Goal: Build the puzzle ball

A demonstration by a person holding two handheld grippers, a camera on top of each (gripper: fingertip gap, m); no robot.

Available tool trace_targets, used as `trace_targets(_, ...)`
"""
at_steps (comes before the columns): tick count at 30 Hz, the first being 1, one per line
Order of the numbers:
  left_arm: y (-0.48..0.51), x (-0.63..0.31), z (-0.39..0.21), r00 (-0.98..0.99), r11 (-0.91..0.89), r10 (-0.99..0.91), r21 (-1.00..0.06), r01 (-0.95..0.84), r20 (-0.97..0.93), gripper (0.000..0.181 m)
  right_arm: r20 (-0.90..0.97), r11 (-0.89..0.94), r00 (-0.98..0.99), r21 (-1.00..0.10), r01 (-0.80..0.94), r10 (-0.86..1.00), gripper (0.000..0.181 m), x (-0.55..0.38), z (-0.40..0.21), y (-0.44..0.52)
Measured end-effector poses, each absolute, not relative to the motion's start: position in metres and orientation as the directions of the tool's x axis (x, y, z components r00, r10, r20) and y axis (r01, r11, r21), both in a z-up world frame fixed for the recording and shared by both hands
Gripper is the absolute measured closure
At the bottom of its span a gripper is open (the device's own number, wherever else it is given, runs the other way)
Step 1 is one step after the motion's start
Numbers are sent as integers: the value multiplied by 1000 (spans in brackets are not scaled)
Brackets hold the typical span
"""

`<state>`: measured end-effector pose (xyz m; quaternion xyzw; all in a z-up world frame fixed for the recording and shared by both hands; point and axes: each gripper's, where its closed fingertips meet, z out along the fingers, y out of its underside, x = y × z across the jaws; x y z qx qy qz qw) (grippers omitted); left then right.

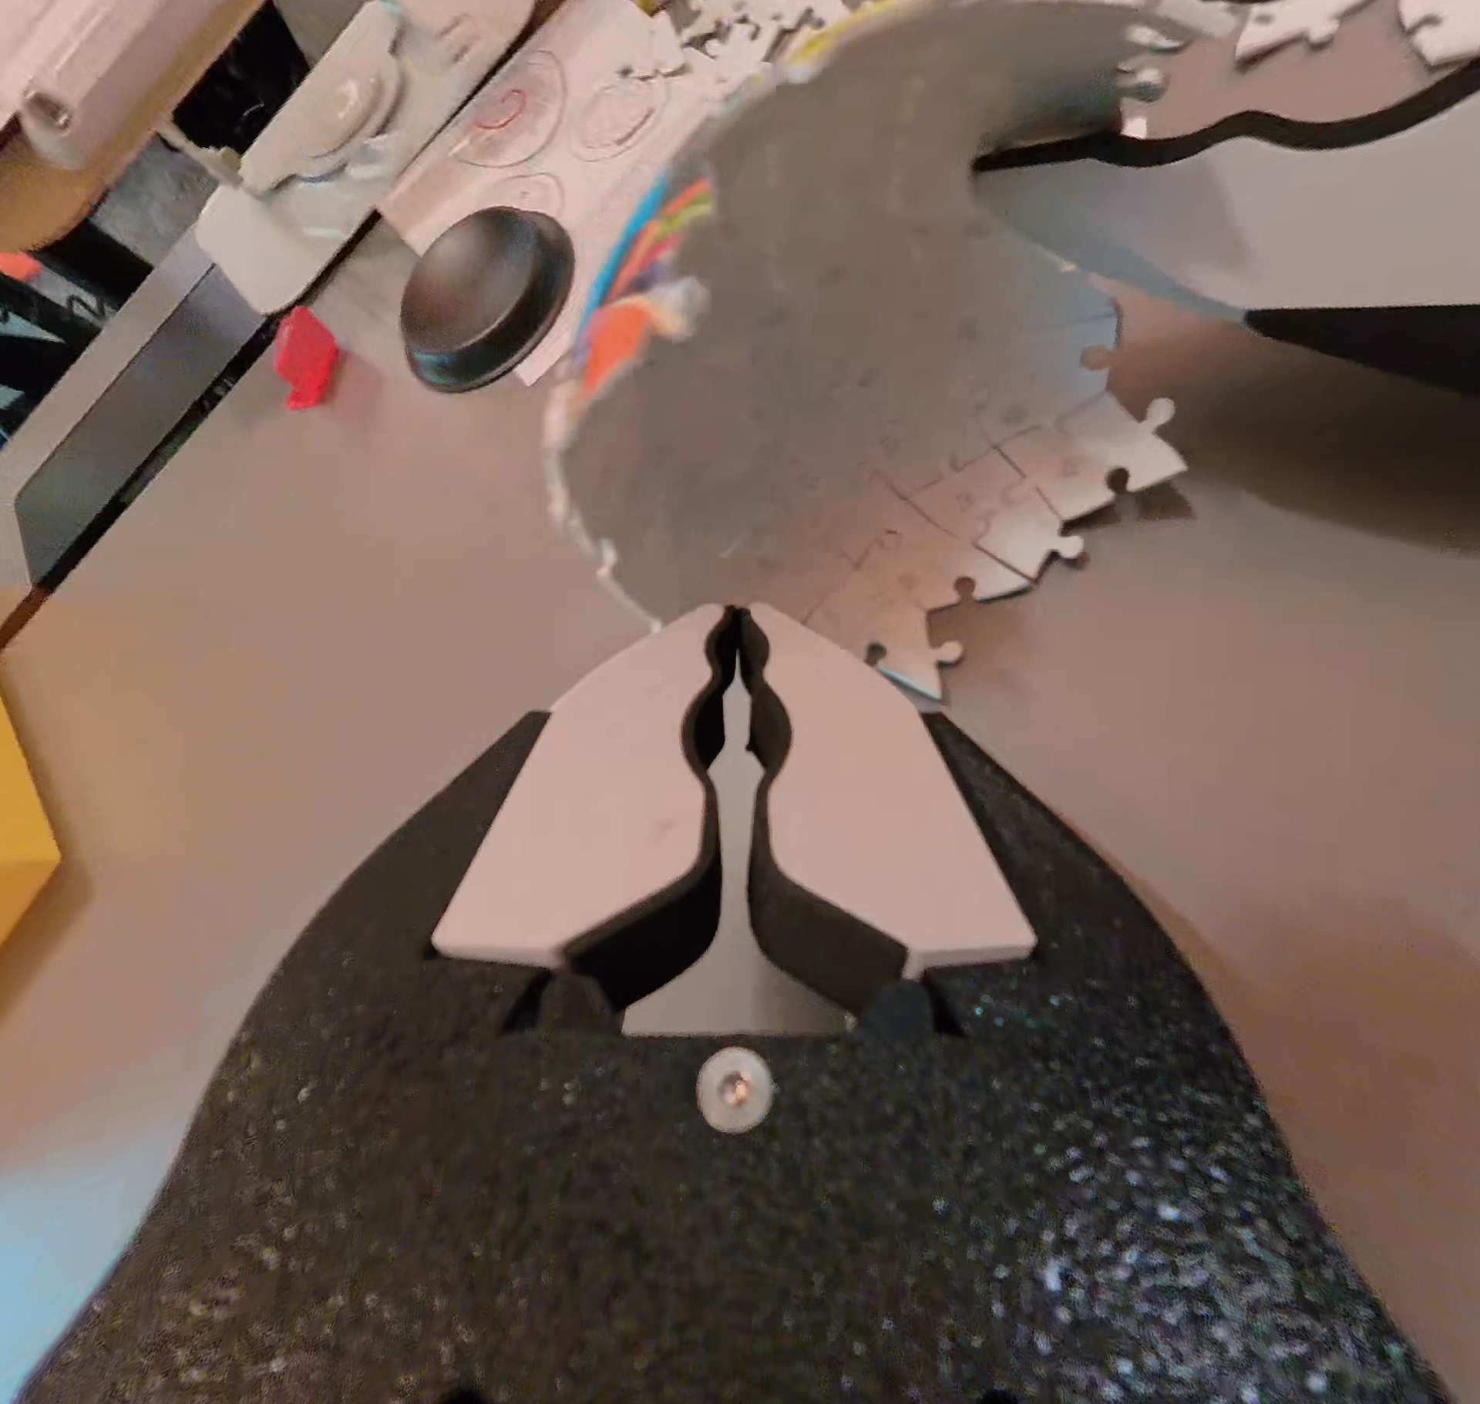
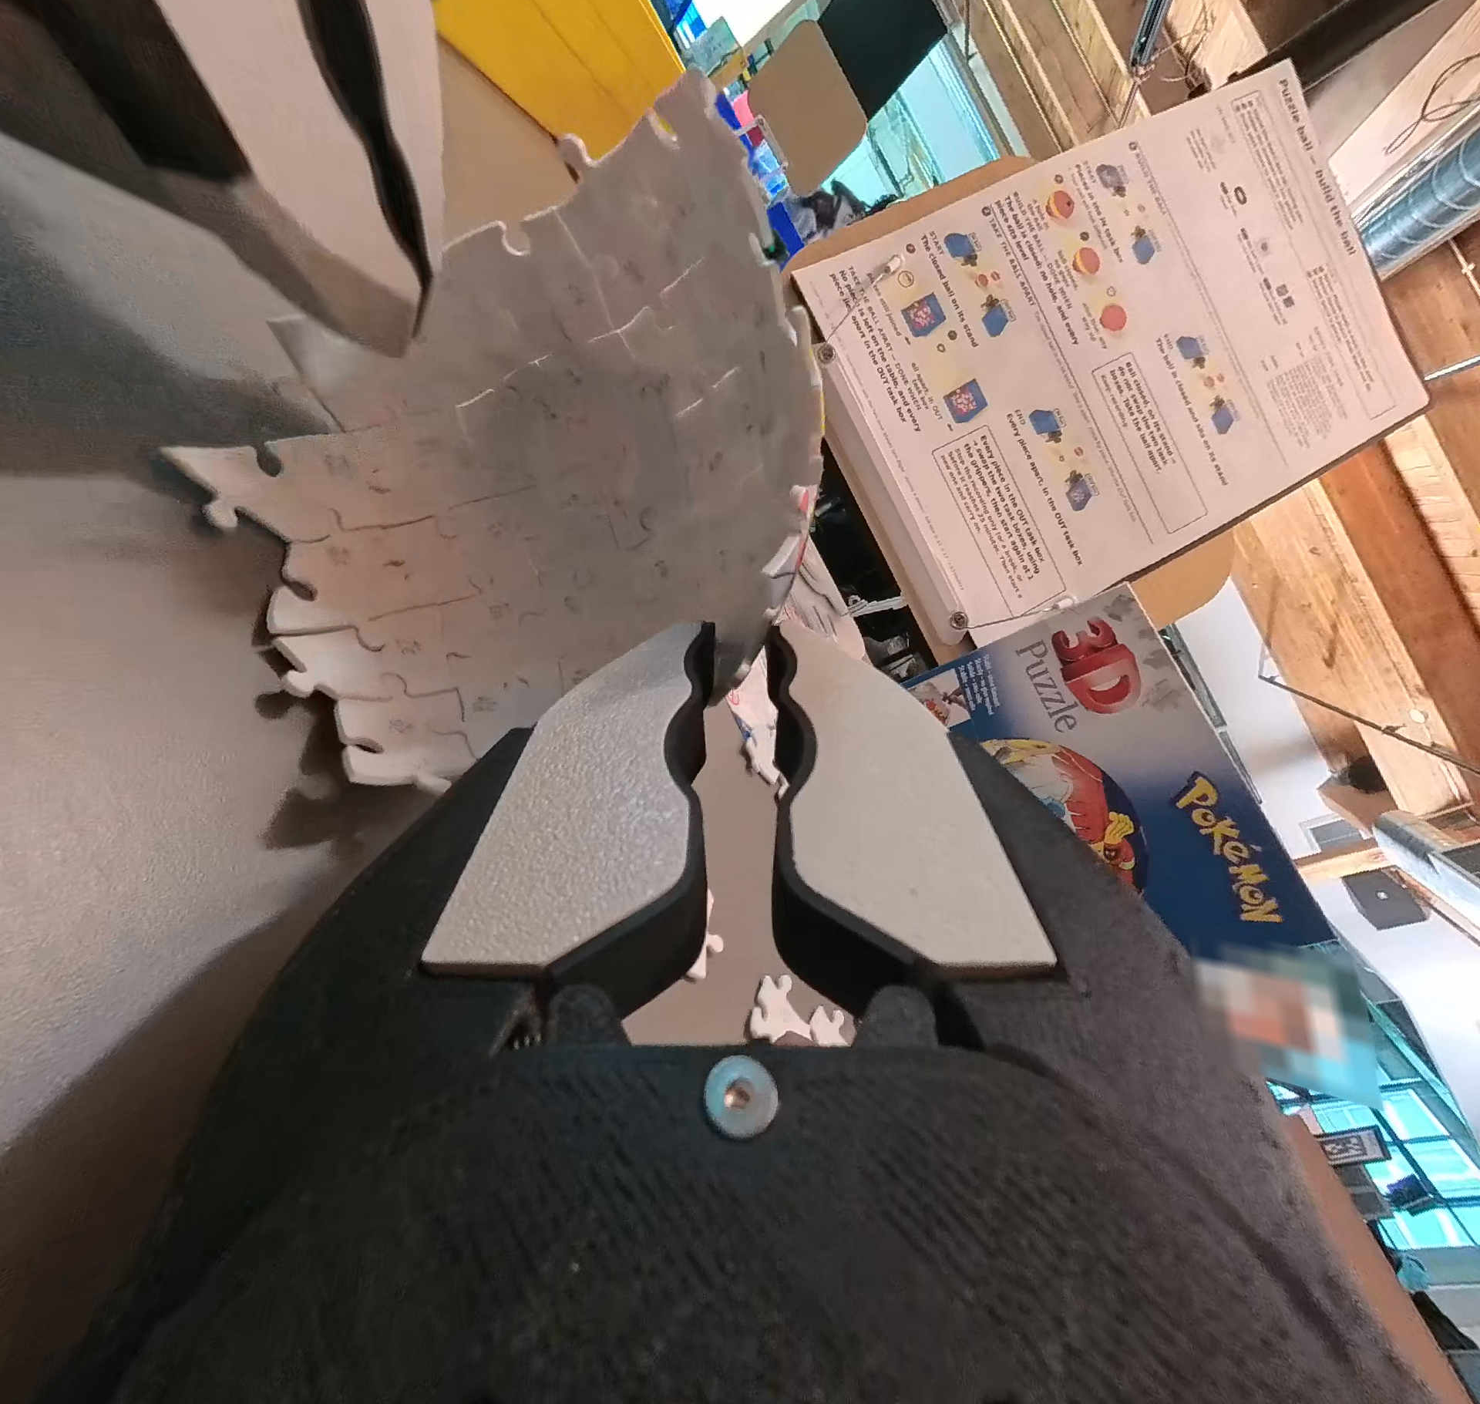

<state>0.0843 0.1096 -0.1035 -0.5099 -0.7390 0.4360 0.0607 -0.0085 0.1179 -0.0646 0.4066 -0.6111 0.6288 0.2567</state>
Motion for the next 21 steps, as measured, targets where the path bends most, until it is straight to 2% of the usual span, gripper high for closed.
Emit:
trace_targets(9,116,106,-100,-541,131,783,-769,625,-306,180,803,-125,-573,-593,-795,-163,173,-16,-53,112)
trace_targets(10,116,106,-100,-543,133,783,-770,624,-305,170,794,-125,-587,-606,-786,-160,174,-18,-51,110)
trace_targets(11,117,106,-101,-540,133,784,-767,628,-306,168,786,-123,-597,-616,-778,-158,175,-21,-49,109)
trace_targets(21,125,93,-112,-504,144,815,-743,654,-285,167,726,-136,-675,-688,-713,-134,178,-47,-37,104)
